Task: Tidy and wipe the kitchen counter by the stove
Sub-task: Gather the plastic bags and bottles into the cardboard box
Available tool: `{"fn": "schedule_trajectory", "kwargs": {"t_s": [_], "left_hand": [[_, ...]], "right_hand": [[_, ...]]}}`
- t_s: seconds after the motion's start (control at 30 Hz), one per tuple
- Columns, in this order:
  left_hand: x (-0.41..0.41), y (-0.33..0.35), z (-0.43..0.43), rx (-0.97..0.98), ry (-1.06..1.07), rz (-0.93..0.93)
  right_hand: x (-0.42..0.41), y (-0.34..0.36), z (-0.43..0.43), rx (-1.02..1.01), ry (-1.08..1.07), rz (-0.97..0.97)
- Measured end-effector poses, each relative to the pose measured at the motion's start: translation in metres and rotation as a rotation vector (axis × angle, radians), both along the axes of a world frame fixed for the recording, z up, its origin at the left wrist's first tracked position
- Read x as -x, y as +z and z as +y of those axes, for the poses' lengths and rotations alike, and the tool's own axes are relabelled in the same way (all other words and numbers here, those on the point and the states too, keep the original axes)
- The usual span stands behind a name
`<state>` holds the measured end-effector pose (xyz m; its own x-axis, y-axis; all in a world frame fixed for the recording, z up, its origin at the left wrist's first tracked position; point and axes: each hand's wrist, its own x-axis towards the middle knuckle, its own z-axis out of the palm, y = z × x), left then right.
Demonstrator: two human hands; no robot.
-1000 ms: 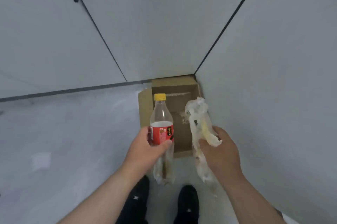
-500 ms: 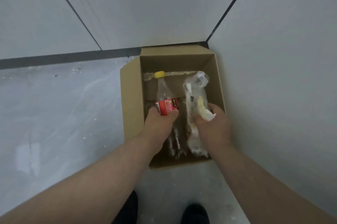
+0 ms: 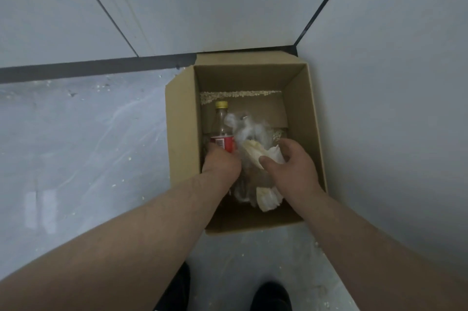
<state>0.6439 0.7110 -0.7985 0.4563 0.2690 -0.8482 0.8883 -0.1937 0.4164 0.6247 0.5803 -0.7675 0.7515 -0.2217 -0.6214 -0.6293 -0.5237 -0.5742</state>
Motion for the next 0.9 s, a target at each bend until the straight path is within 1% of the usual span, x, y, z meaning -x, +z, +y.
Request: {"fn": "schedule_trajectory", "kwargs": {"t_s": [0.1, 0.2, 0.3, 0.4, 0.53, 0.6, 0.73, 0.83, 0.9], "left_hand": [[0.007, 0.012, 0.003, 0.018, -0.046, -0.034], [0.014, 0.042, 0.014, -0.036, -0.231, -0.175], [0.012, 0.097, 0.030, -0.060, -0.474, -0.313], [0.003, 0.161, 0.053, -0.125, -0.727, -0.342], [-0.010, 0.247, 0.077, -0.202, -0.964, -0.364], [-0.016, 0.289, 0.088, -0.264, -1.028, -0.391], [-0.020, 0.369, 0.108, -0.335, -1.069, -0.411], [-0.017, 0.425, 0.121, -0.344, -1.039, -0.417], [-0.010, 0.459, 0.129, -0.341, -1.081, -0.411]], "right_hand": [[0.004, 0.017, -0.001, 0.016, 0.002, -0.020], [0.010, 0.047, 0.001, 0.038, 0.038, -0.036], [0.015, 0.090, 0.003, 0.062, 0.089, -0.036], [0.013, 0.141, 0.004, 0.106, 0.147, -0.044], [0.002, 0.218, 0.006, 0.133, 0.172, -0.071], [-0.003, 0.256, 0.008, 0.154, 0.206, -0.101], [-0.011, 0.337, 0.014, 0.183, 0.254, -0.131], [-0.011, 0.401, 0.017, 0.210, 0.266, -0.169], [-0.004, 0.446, 0.022, 0.228, 0.270, -0.165]]}}
